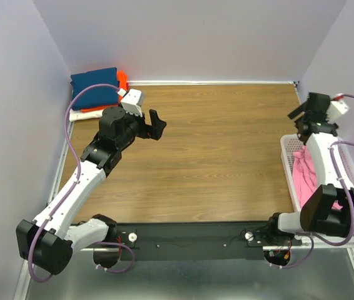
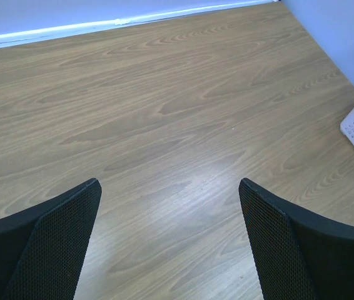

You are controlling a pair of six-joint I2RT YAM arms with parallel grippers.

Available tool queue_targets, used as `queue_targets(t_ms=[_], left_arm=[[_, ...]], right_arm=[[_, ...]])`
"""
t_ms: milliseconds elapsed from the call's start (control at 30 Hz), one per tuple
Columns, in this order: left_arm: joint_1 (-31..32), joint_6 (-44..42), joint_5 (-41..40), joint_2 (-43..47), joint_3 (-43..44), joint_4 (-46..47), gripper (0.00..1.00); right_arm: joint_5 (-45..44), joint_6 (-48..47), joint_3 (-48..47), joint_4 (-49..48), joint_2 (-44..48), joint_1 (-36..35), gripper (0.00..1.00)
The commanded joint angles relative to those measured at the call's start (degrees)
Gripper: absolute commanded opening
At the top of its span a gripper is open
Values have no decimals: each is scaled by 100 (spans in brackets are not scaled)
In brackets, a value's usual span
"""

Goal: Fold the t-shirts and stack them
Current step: Grab the tshirt from the pile

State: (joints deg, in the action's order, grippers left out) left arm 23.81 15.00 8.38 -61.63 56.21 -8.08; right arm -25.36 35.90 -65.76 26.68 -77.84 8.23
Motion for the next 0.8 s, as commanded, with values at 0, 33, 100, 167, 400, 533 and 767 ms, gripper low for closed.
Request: queue_targets(t_ms=[0, 33, 100, 167, 400, 533, 767], left_arm=[[9, 64, 251, 151, -92, 149, 98], [9, 73, 269, 168, -101, 157, 98], [9, 90, 339, 160, -127, 166, 98], [9, 108, 401, 151, -145, 183, 98], [9, 99, 419, 186, -180, 175, 98], [9, 73, 366, 256, -206, 157, 98], [9, 73, 322, 248, -198, 140, 98]], right_arm=[[313, 382, 71, 154, -12, 1020, 99], [313, 417, 150, 154, -20, 1162, 99], [138, 558, 387, 145, -73, 1365, 99], [58, 690, 555, 154, -257, 1514, 98], [277, 866, 844, -258, -1091, 1743, 96], [295, 901, 985, -444, -1374, 1779, 95], [251, 770, 1355, -707, -1190, 1787, 81]])
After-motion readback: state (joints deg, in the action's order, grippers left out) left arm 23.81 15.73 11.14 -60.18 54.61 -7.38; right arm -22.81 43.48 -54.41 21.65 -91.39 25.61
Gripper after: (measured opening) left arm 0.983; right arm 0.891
